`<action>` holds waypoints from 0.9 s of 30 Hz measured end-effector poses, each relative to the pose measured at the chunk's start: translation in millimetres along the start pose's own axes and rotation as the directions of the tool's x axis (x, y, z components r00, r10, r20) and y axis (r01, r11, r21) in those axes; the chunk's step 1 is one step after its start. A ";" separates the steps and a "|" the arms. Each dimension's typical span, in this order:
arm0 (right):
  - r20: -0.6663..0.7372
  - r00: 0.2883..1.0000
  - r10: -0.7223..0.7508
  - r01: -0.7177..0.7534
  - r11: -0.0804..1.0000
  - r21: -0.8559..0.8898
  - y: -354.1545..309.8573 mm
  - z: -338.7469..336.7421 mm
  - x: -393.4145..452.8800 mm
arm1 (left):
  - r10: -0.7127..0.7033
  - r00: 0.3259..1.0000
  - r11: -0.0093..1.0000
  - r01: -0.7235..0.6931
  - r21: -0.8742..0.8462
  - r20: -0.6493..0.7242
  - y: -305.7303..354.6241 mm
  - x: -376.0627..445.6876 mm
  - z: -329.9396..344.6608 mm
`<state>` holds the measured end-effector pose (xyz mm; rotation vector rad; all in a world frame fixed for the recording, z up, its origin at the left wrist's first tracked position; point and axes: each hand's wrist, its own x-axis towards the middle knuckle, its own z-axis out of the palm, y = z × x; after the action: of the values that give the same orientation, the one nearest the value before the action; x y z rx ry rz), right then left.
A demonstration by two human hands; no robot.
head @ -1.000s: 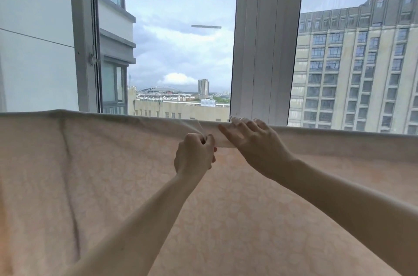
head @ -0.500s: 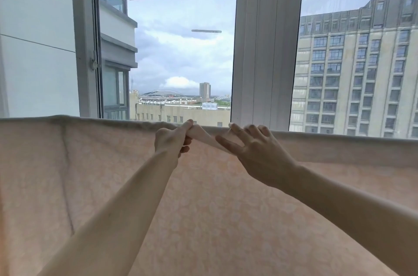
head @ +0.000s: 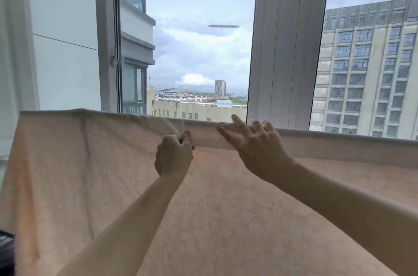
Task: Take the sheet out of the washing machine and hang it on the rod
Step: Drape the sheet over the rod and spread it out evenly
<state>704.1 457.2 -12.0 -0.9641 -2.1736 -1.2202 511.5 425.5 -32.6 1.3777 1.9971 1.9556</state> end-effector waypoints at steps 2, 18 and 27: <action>0.003 0.999 -0.037 0.037 0.999 -0.018 -6.9 3.5 8.9 | 0.007 1.000 1.000 -0.007 0.007 0.024 0.1 -3.1 -2.5; 0.052 0.992 -0.111 0.116 0.988 -0.099 -29.0 10.9 36.6 | -0.139 0.990 0.990 0.138 0.013 0.031 -0.6 23.7 -17.0; 0.026 0.990 -0.140 0.141 0.987 -0.082 -23.0 16.6 31.2 | -0.168 0.983 0.933 0.183 0.310 -0.075 7.1 86.3 -17.8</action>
<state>665.5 474.2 -11.4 -0.8722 -2.2548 -1.3827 452.7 460.4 23.5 1.1581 2.4460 1.6631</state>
